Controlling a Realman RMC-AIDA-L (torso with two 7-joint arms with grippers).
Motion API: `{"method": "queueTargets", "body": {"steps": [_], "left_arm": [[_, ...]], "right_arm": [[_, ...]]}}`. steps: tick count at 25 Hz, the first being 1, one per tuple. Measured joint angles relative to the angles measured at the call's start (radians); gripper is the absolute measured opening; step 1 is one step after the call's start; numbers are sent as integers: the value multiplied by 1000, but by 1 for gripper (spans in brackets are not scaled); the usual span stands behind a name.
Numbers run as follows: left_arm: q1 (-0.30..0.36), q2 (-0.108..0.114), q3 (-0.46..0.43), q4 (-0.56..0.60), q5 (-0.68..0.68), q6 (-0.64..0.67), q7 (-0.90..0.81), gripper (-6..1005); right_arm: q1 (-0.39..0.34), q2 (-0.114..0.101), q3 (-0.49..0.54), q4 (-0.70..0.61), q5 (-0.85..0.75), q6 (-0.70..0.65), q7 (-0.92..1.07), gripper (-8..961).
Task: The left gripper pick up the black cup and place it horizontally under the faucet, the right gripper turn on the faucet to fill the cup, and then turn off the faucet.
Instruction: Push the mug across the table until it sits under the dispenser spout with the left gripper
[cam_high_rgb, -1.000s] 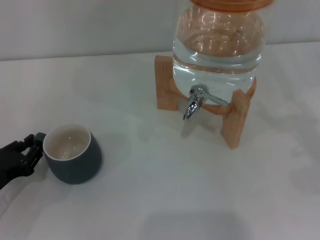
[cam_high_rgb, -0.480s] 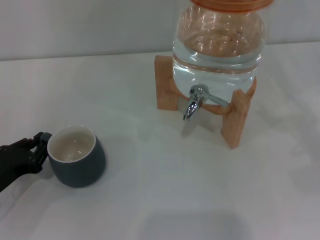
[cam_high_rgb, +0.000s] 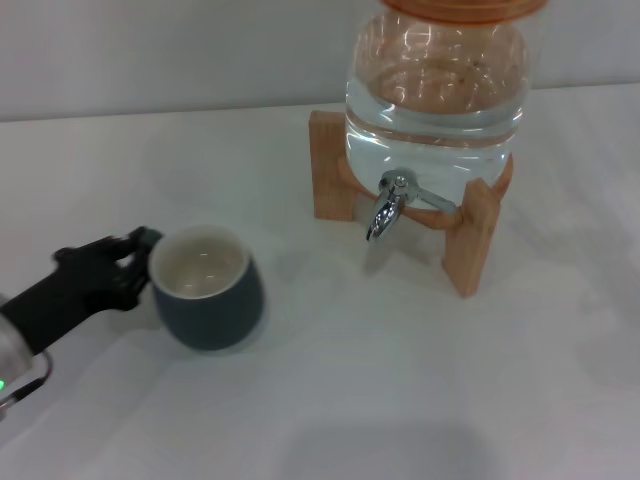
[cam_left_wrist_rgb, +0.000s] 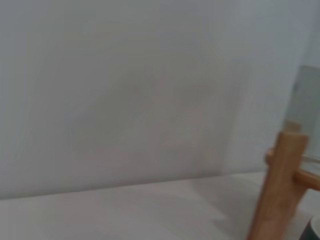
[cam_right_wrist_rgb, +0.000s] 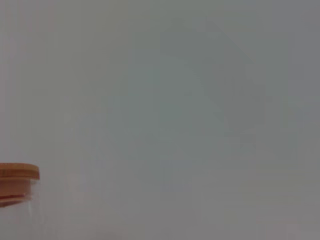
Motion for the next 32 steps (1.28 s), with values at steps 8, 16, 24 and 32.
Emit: {"method": "queueTargets", "body": {"steps": [8, 16, 24, 32], "left_arm": [[-136, -1, 56, -106, 2, 123, -3, 185], [-254, -6, 57, -225, 2, 242, 17, 185], [-290, -15, 47, -271, -9, 262, 72, 185], [-334, -19, 39, -355, -86, 299, 185, 184]], "right_arm": [[1, 8, 0, -1, 0, 12, 1, 798], [4, 16, -2, -2, 0, 14, 1, 797], [10, 17, -7, -2, -3, 14, 1, 798], [10, 17, -9, 1, -3, 14, 1, 798]]}}
